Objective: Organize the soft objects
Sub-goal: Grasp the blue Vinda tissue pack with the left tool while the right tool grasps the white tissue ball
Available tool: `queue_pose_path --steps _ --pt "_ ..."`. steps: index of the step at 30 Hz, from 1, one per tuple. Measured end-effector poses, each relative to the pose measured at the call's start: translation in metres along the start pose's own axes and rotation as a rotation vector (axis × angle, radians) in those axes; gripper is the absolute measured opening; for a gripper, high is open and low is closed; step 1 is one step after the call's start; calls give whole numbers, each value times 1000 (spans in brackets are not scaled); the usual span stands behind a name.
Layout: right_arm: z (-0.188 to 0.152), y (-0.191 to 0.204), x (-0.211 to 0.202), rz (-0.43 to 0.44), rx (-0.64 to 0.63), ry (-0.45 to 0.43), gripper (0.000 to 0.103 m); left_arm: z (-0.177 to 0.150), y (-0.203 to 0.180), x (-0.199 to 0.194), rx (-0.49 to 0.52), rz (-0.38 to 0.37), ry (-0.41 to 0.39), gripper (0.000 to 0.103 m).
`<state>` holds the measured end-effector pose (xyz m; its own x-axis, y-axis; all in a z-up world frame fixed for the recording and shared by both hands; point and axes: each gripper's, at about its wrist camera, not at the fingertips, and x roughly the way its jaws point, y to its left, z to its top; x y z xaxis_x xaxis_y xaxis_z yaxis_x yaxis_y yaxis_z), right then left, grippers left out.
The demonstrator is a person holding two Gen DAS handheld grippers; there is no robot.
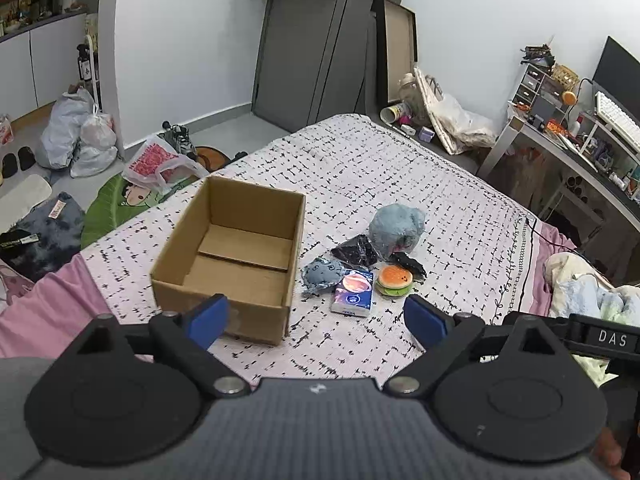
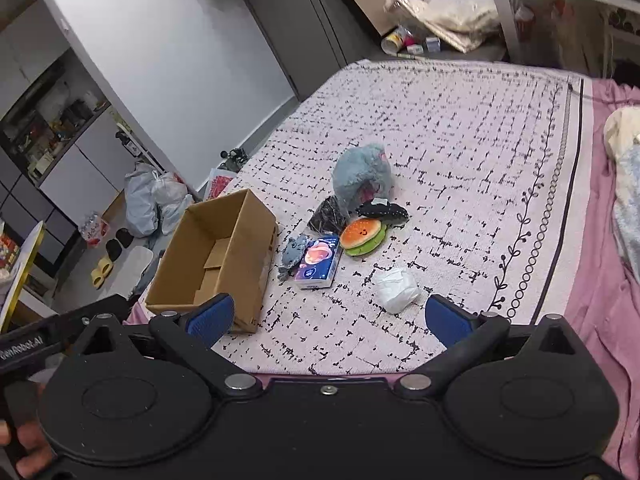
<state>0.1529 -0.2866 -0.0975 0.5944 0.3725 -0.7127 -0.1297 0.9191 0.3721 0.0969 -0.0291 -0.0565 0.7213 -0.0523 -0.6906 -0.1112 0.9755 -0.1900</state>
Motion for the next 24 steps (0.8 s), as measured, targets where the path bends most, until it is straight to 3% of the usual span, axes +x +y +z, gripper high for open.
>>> queue_pose_path --steps 9,14,24 --pt "26 -23 38 2 111 42 99 11 -22 44 -32 -14 51 77" --pt "18 -44 65 68 181 80 94 15 -37 73 -35 -21 82 74" --pt "19 -79 99 17 169 101 87 11 -44 136 -65 14 178 69"
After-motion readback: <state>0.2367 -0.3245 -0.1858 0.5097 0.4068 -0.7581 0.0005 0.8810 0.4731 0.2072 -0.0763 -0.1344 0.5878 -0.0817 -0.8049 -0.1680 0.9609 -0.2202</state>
